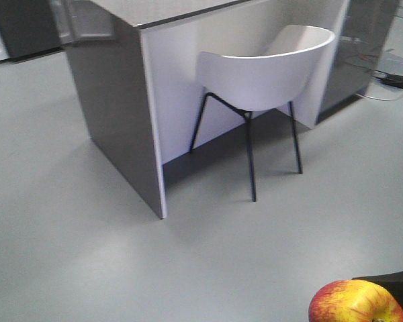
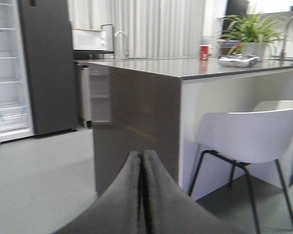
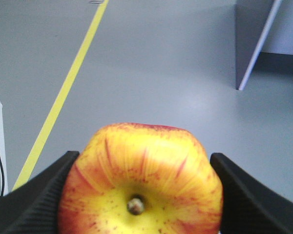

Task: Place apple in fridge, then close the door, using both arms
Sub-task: 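Drive the base away from the counter holding the apple in the right gripper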

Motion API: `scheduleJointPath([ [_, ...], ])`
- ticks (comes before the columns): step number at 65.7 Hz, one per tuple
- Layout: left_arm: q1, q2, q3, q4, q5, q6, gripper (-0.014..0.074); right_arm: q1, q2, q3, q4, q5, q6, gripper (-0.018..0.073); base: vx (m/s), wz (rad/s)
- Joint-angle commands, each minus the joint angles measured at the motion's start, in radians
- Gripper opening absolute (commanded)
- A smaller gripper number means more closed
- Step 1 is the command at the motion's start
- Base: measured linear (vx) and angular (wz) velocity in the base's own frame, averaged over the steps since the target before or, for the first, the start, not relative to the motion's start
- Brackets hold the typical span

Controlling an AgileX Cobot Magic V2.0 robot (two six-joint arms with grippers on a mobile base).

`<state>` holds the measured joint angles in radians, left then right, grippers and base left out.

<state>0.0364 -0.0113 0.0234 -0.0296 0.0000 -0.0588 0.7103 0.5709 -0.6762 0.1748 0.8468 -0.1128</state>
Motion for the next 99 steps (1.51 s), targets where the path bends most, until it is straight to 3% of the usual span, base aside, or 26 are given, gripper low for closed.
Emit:
scheduleJointPath([
  [1,-0.005,-0.016,0.030,-0.004,-0.074,-0.007,-0.0006,-0.001,0.003,-0.026,0.011,-0.065,-0.006,0.0185,-0.01,0.49],
  [99,-0.005,-0.016,0.030,-0.004,-0.074,-0.007,-0.0006,-0.001,0.003,-0.026,0.011,-0.066,-0.006,0.0186,0.04,0.36],
])
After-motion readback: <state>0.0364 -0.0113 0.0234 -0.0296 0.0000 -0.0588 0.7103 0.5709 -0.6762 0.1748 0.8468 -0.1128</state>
